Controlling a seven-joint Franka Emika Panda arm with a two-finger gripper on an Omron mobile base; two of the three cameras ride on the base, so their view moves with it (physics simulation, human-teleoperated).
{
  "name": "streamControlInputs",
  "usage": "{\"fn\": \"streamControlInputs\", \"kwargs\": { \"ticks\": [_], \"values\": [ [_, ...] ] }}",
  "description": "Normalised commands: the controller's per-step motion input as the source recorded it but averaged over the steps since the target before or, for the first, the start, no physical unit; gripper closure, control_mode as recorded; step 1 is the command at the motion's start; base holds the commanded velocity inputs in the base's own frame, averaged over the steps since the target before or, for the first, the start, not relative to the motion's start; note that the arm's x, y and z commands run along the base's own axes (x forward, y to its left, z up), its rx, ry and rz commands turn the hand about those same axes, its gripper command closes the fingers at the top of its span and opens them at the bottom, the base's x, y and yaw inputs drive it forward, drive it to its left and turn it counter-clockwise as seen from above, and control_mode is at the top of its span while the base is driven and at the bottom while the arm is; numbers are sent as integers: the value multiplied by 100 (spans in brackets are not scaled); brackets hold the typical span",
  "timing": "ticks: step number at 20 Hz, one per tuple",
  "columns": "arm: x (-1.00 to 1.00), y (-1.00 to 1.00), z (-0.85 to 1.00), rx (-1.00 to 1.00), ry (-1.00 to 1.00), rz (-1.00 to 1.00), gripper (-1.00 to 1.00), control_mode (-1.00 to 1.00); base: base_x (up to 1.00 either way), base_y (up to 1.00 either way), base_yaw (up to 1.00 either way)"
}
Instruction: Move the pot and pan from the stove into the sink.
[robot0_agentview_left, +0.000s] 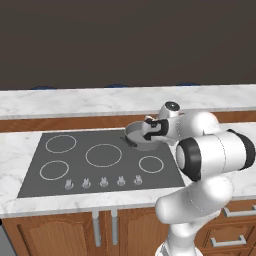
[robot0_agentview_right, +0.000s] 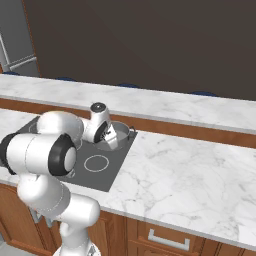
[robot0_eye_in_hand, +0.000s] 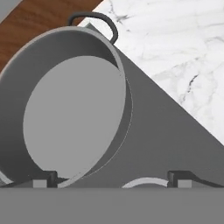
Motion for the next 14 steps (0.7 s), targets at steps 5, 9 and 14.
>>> {"fn": "streamControlInputs", "kwargs": {
  "ticks": [5, 9, 14],
  "values": [
    [35, 0, -22, 0, 4, -3, -100, -100, 0, 0, 0],
    [44, 0, -23, 0, 4, -4, -100, -100, 0, 0, 0],
    [29, -1, -32, 0, 5, -5, -100, -100, 0, 0, 0]
  ]
}}
